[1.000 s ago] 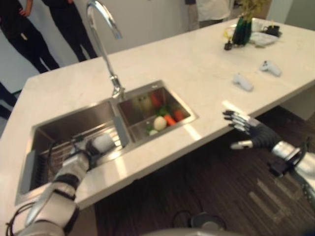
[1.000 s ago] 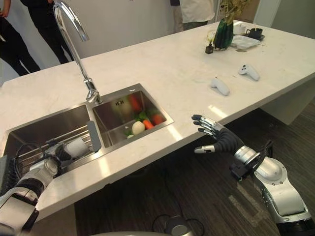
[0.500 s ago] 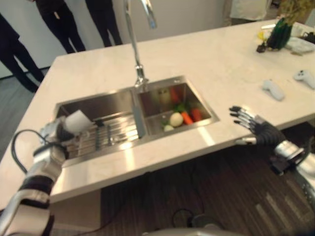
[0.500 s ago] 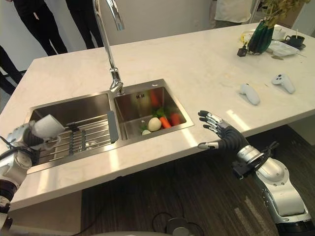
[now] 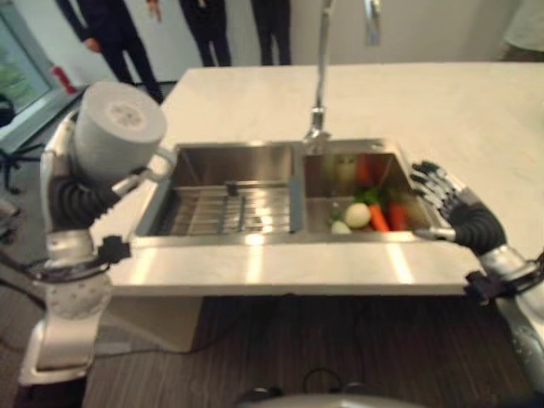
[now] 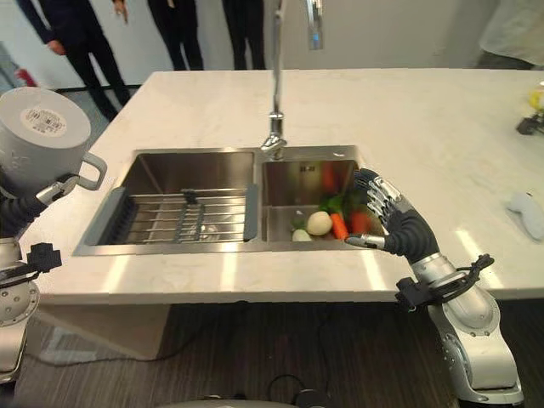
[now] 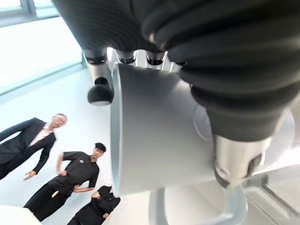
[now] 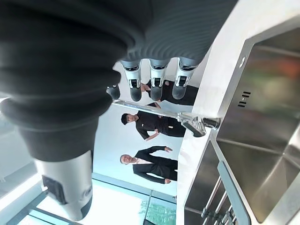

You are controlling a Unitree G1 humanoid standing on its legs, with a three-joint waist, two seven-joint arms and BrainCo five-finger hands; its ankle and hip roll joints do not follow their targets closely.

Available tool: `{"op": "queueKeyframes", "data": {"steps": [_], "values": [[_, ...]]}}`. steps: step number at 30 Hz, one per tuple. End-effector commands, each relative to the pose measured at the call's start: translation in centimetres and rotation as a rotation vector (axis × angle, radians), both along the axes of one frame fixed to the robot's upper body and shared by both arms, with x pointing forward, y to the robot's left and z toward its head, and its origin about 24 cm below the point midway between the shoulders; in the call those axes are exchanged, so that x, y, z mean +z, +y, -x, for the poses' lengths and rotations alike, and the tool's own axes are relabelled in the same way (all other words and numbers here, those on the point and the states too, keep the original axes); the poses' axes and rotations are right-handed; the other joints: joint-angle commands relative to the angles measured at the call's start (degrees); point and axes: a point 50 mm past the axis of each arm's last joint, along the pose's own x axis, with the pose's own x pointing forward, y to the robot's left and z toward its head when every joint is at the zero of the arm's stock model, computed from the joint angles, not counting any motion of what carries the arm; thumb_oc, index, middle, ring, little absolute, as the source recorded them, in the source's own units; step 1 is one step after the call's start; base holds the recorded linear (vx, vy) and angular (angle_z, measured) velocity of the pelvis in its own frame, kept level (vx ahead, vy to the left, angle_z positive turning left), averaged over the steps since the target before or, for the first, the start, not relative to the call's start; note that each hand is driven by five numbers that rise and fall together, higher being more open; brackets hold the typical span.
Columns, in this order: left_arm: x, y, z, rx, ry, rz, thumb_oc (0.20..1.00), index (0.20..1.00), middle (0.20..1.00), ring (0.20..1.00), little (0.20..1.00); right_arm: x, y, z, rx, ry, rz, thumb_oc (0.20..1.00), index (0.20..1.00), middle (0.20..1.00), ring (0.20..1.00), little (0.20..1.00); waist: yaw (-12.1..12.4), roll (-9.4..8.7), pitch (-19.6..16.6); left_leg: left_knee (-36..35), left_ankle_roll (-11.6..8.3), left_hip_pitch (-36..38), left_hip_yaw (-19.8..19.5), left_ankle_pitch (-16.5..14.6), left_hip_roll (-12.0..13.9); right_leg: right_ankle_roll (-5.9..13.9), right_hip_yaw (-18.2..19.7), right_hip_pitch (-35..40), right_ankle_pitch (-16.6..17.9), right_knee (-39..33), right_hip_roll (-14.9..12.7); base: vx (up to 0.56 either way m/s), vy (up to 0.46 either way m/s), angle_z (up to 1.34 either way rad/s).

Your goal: Place the dishes in the dishwasher.

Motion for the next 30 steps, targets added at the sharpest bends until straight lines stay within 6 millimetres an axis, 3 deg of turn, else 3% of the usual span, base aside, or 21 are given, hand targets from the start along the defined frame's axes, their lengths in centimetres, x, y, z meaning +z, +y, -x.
{"op": "queueKeyframes", "data": {"steps": [1, 3, 5, 7, 8, 9, 11, 12, 13, 14, 16, 17, 21, 24, 28, 30], "values": [[2.2, -0.9, -0.7, -0.171, -0.118, 0.003, 0.2, 0.2, 0.2, 0.2, 0.2, 2.3, 0.8, 0.8, -0.004, -0.194, -0.02, 1.0, 1.0, 1.0, 1.0, 1.0, -3.12, -1.17, -1.18, 7.02, -0.11, -1.26, -8.09, -2.96, -3.61, 4.64, 8.18, 2.08, 14.34, -5.82, 1.75, -0.06, -0.2, 1.53], [2.0, -2.0, -1.6, -0.276, -0.116, 0.073, 0.2, 0.2, 0.2, 0.2, 0.2, 2.5, 0.8, 0.7, -0.045, -0.229, -0.012, 1.0, 1.0, 1.0, 1.0, 1.0, -4.23, -1.24, -0.65, 7.02, 0.53, -1.36, -12.97, -2.12, -5.42, 3.75, 13.56, 2.44, 14.67, -5.82, 4.6, -0.09, -0.303, 1.97], [1.5, -2.7, -2.0, -0.306, -0.119, 0.14, 0.2, 0.2, 0.2, 0.2, 0.2, 2.9, 1.4, 0.4, -0.022, -0.263, -0.001, 1.0, 1.0, 1.0, 1.0, 1.0, -2.42, -1.91, -0.66, 7.02, -0.16, -2.01, -15.94, -1.23, -6.14, 2.81, 11.11, 2.53, 10.36, -5.82, 4.52, -0.16, -0.361, 2.17], [1.4, -2.9, -1.7, -0.341, -0.13, 0.193, 0.2, 0.2, 0.2, 0.2, 0.2, 3.1, 1.8, -0.1, -0.012, -0.277, -0.011, 1.0, 1.0, 1.0, 1.0, 1.0, -0.33, -2.24, -0.77, 7.02, -1.7, -3.33, -16.18, -0.02, -4.77, 2.06, 8.59, 3.02, 5.7, -5.82, 4.58, -0.16, -0.353, 1.42], [1.6, -3.1, -1.1, -0.358, -0.147, 0.203, 0.2, 0.2, 0.2, 0.2, 0.2, 3.6, 2.0, -0.3, -0.005, -0.288, -0.017, 1.0, 1.0, 1.0, 1.0, 1.0, 1.41, -2.44, -0.43, 7.02, -3.15, -4.69, -15.96, 0.97, -3.18, 1.67, 6.24, 3.54, 4.31, -5.82, 4.31, -0.14, -0.3, 0.78], [1.7, -3.1, -1.0, -0.36, -0.151, 0.205, 0.2, 0.2, 0.2, 0.2, 0.2, 3.6, 2.0, -0.3, -0.001, -0.29, -0.022, 1.0, 1.0, 1.0, 1.0, 1.0, 1.66, -2.47, -0.34, 7.02, -3.44, -5.12, -15.86, 1.28, -2.84, 1.61, 5.83, 3.7, 4.13, -5.82, 4.25, -0.18, -0.276, 0.91], [2.0, -3.2, -0.8, -0.406, -0.171, 0.231, 0.2, 0.2, 0.2, 0.2, 0.2, 3.8, 1.6, -0.2, -0.023, -0.296, -0.029, 1.0, 1.0, 1.0, 1.0, 1.0, 2.56, -2.19, 0.48, 7.02, -5.29, -8.69, -12.9, 3.65, 0.12, 1.47, 2.83, 4.44, 3.55, -5.82, 3.75, -0.2, -0.172, 0.99], [2.1, -3.5, -1.0, -0.438, -0.183, 0.243, 0.2, 0.2, 0.2, 0.2, 0.2, 3.7, 1.2, -0.1, -0.052, -0.3, -0.027, 1.0, 1.0, 1.0, 1.0, 1.0, 1.71, -1.92, 0.75, 7.02, -5.98, -9.19, -7.33, 3.74, 3.14, 1.44, 0.26, 4.11, 3.37, -5.82, 2.95, -0.23, -0.105, 1.03], [2.2, -3.8, -1.2, -0.464, -0.192, 0.25, 0.2, 0.2, 0.2, 0.2, 0.2, 3.7, 1.0, 0.0, -0.071, -0.304, -0.027, 1.0, 1.0, 1.0, 1.0, 1.0, 1.06, -1.98, 0.81, 7.02, -6.27, -8.4, -4.01, 3.16, 4.61, 1.5, -1.43, 4.21, 2.87, -5.82, 2.0, -0.26, -0.067, 1.72], [2.3, -3.9, -1.3, -0.472, -0.2, 0.254, 0.2, 0.2, 0.2, 0.2, 0.2, 3.7, 0.8, 0.0, -0.075, -0.311, -0.027, 1.0, 1.0, 1.0, 1.0, 1.0, 0.64, -1.95, 0.81, 7.02, -6.21, -8.01, -2.3, 3.41, 5.28, 1.46, -2.34, 3.64, 3.31, -5.82, 1.54, -0.27, 0.002, 2.05], [2.6, -3.8, -0.8, -0.484, -0.242, 0.271, 0.2, 0.2, 0.2, 0.2, 0.2, 4.2, 0.1, 0.1, -0.082, -0.335, -0.027, 1.0, 1.0, 1.0, 1.0, 1.0, -0.71, -2.8, 0.24, 7.02, -4.61, -2.16, 1.94, -0.26, 3.88, 2.2, -4.25, 2.02, 4.97, -5.82, -0.95, -0.29, 0.101, 1.49], [2.6, -3.7, -0.7, -0.485, -0.248, 0.281, 0.2, 0.2, 0.2, 0.2, 0.2, 4.3, 0.0, 0.2, -0.079, -0.34, -0.025, 1.0, 1.0, 1.0, 1.0, 1.0, -1.11, -2.88, -0.04, 7.02, -4.24, -1.35, 2.83, -0.48, 3.64, 2.23, -4.49, 1.28, 5.7, -5.82, -1.34, -0.28, 0.159, 0.99], [2.2, -3.7, -0.2, -0.534, -0.265, 0.32, 0.2, 0.2, 0.2, 0.2, 0.2, 3.9, -1.1, 0.8, -0.122, -0.351, -0.017, 1.0, 1.0, 1.0, 1.0, 1.0, -2.65, -1.63, -2.26, 7.02, -5.9, 3.83, 7.04, -0.31, 6.67, 2.29, -9.35, -0.1, 6.04, -5.82, -3.31, -0.2, 0.205, 1.2], [2.1, -4.0, -0.7, -0.579, -0.256, 0.351, 0.2, 0.2, 0.2, 0.2, 0.2, 3.8, -1.4, 0.5, -0.158, -0.339, -0.021, 1.0, 1.0, 1.0, 1.0, 1.0, -3.4, -0.95, -3.68, 7.02, -6.22, 3.09, 10.53, -5.09, 8.36, 3.9, -13.64, -0.64, 7.05, -5.82, -6.65, -0.16, 0.375, 1.42], [2.0, -3.4, -0.2, -0.572, -0.255, 0.36, 0.2, 0.2, 0.2, 0.2, 0.2, 3.5, -1.0, 0.1, -0.147, -0.324, -0.04, 1.0, 1.0, 1.0, 1.0, 1.0, -2.02, -0.59, -3.7, 7.02, -5.51, 1.78, 8.86, -5.58, 6.77, 6.09, -14.78, -1.31, 9.39, -5.82, -9.22, -0.06, 0.399, 1.37], [2.2, -3.3, 0.2, -0.583, -0.257, 0.353, 0.2, 0.2, 0.2, 0.2, 0.2, 3.3, -0.7, 0.2, -0.148, -0.32, -0.061, 1.0, 1.0, 1.0, 1.0, 1.0, -1.14, -1.15, -3.37, 7.02, -4.44, 1.47, 6.88, -6.45, 4.63, 7.39, -15.03, -1.77, 13.96, -5.82, -11.17, -0.03, 0.389, 0.58]]}}
